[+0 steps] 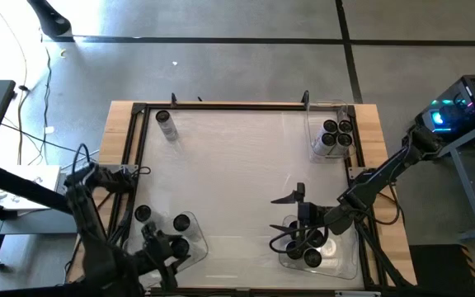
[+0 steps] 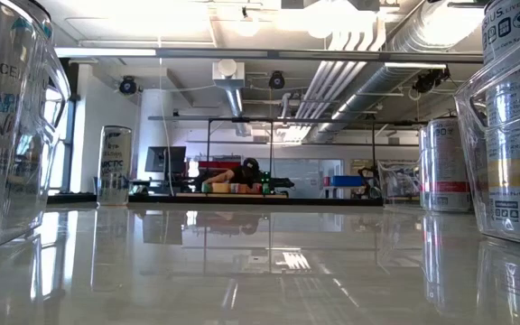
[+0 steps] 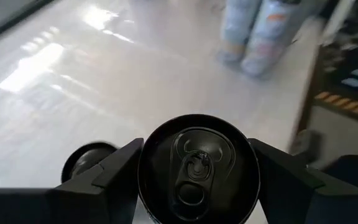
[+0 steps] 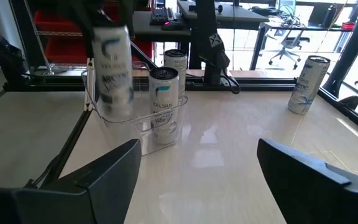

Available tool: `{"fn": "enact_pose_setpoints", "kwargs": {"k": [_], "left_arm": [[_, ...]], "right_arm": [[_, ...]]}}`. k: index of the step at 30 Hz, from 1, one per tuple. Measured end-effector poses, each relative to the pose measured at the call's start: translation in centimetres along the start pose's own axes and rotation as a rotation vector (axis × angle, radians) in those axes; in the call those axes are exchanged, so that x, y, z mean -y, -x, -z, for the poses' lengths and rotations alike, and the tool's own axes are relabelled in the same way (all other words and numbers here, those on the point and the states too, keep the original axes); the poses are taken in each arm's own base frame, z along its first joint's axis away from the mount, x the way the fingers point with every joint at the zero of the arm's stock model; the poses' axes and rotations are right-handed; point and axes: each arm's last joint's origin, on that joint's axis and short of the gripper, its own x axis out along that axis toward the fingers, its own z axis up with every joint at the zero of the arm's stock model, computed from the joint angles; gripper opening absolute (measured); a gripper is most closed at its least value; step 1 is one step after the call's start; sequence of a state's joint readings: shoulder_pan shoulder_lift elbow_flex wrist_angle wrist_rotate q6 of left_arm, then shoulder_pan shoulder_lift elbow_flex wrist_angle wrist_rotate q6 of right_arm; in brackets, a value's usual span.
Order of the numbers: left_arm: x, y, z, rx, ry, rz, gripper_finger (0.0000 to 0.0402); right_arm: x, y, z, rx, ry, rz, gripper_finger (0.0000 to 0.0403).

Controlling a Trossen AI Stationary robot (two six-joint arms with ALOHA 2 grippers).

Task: Sort soda cans
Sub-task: Put the bottom right white-blue soda can into the bottom left transparent bin

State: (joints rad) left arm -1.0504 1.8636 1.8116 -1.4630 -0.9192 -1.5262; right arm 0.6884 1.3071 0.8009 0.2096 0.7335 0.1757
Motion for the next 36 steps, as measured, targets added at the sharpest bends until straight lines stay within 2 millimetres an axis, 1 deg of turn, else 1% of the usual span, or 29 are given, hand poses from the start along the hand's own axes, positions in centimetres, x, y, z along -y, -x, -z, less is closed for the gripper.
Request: {"fn": "enact_pose_setpoints", "kwargs": {"k": [4, 7, 14, 21, 27, 36], "left_arm": [[0.6, -1.4, 1.9, 0.005, -0.023, -0.097, 0.0243], [1.3, -2.4, 3.1, 0.011, -0.002, -0.135, 0.0243], [2.1, -3.6, 4.3, 0.046, 0.059, -0.16, 0.0244], [2.5, -4.7, 4.8, 0.042, 0.072, -0.188, 0.0243], [2.6, -5.6, 4.5, 0.038, 0.079, -0.203, 0.0246], [2.6, -5.8, 4.4, 0.009, 0.081, -0.211, 0.0253]], "right_arm": [[0.0, 0.0, -0.2, 0.015, -0.013, -0.002, 0.0318], [0.0, 0.0, -0.2, 0.017, -0.015, -0.002, 0.0318], [0.0, 0.0, -0.3, 0.027, -0.02, -0.002, 0.0318], [0.0, 0.0, -0.3, 0.028, -0.022, -0.002, 0.0318], [0.0, 0.0, -0.4, 0.03, -0.027, -0.002, 0.0318], [0.0, 0.0, -0.4, 0.031, -0.028, -0.002, 0.0318]]}}
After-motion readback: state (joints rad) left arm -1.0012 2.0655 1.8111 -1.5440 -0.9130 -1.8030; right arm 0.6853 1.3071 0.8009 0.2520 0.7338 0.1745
